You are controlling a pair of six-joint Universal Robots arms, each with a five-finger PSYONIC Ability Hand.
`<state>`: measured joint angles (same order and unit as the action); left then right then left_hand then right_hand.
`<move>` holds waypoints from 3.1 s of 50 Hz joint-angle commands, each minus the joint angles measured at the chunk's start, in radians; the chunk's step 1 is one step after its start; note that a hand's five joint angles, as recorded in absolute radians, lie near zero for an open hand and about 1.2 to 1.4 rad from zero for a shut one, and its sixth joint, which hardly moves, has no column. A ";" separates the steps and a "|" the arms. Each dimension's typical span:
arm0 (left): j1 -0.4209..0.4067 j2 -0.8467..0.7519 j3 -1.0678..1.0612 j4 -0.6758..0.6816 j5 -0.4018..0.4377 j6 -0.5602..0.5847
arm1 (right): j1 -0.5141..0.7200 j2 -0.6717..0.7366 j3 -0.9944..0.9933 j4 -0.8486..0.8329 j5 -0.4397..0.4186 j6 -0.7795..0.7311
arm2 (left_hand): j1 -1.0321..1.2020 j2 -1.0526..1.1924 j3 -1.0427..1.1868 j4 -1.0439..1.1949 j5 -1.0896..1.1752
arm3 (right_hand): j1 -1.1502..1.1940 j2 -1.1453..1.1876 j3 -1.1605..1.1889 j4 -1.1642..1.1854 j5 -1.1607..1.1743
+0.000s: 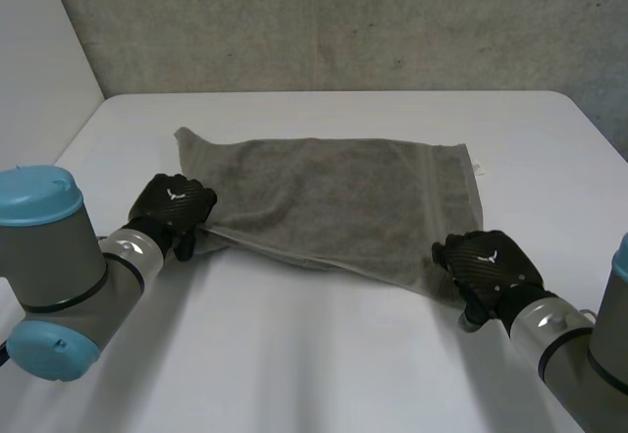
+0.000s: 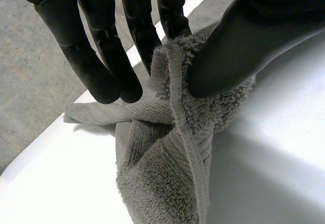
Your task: Fold the towel.
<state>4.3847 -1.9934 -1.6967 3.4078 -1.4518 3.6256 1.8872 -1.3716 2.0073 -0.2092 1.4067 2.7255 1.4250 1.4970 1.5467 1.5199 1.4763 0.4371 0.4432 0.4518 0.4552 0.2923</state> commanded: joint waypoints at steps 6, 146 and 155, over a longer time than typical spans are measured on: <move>-0.008 -0.002 -0.009 0.014 0.001 -0.001 | -0.022 0.057 0.027 -0.130 -0.009 -0.003 | -0.029 -0.101 -0.150 -0.124 -0.255 | 0.056 0.050 0.041 0.038 0.026; 0.144 0.340 -0.202 0.122 0.004 0.068 | -0.171 -0.234 -0.131 0.002 -0.025 -0.061 | -0.029 -0.101 -0.150 -0.124 -0.255 | 0.959 0.953 0.944 0.941 0.929; 0.147 0.647 -0.241 -0.012 0.010 0.070 | -0.260 -0.305 -0.225 0.352 -0.132 -0.082 | -0.029 -0.101 -0.150 -0.124 -0.255 | 0.959 0.953 0.944 0.941 0.929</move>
<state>4.5299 -1.5029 -1.9133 3.4877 -1.4457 3.6933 1.6846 -1.6468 1.8338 -0.0684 1.3369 2.6596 1.4435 1.5213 1.5447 1.5220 1.4832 1.3328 1.3110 1.2972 1.3472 1.1677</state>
